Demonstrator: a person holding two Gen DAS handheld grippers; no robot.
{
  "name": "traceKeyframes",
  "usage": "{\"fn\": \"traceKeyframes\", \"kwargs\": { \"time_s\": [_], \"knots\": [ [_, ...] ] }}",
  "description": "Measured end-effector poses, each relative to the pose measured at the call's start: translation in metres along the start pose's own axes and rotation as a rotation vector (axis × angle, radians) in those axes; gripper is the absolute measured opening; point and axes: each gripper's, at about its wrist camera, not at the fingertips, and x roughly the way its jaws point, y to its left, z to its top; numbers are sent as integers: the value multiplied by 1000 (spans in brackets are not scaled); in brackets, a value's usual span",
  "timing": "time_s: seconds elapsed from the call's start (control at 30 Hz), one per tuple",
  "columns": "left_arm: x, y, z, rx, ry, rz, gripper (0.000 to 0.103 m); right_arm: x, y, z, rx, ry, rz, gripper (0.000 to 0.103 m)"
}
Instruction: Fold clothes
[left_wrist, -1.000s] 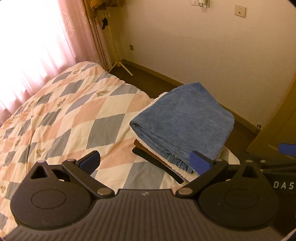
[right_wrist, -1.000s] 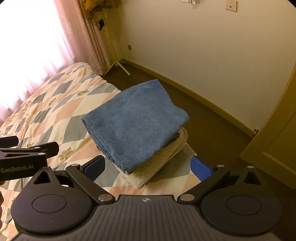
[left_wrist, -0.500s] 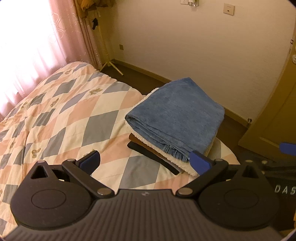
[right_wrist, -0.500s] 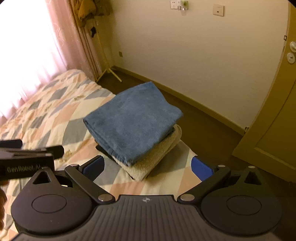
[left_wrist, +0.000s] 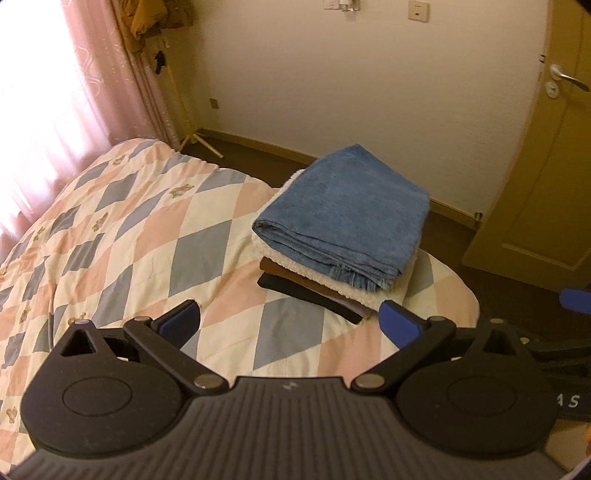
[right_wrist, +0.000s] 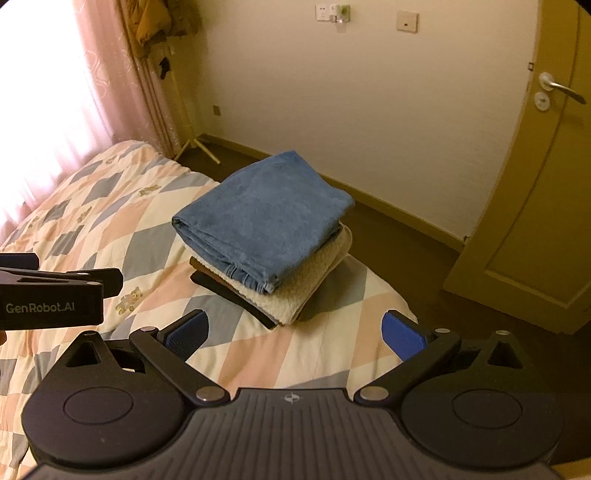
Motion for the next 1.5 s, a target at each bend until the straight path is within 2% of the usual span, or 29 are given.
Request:
{"fn": "traceKeyframes", "kwargs": {
  "time_s": [0.33, 0.5, 0.83, 1.0, 1.27, 1.5],
  "knots": [
    [-33, 19, -34, 35, 6, -44, 102, -38, 31, -40, 5, -29, -61, 103],
    [-50, 32, -52, 10, 19, -75, 102, -58, 45, -60, 11, -72, -106, 103],
    [-84, 49, -81, 14, -29, -104, 102, -87, 70, -91, 27, -158, -183, 103],
    [-91, 52, -90, 43, -40, -88, 102, -89, 74, -99, 51, -121, -167, 103],
    [-88, 70, -98, 18, -38, -40, 102, -82, 75, -95, 91, -59, -136, 103],
    [-78, 86, -101, -18, -29, -4, 102, -75, 78, -89, 95, -40, -128, 103]
  ]
}}
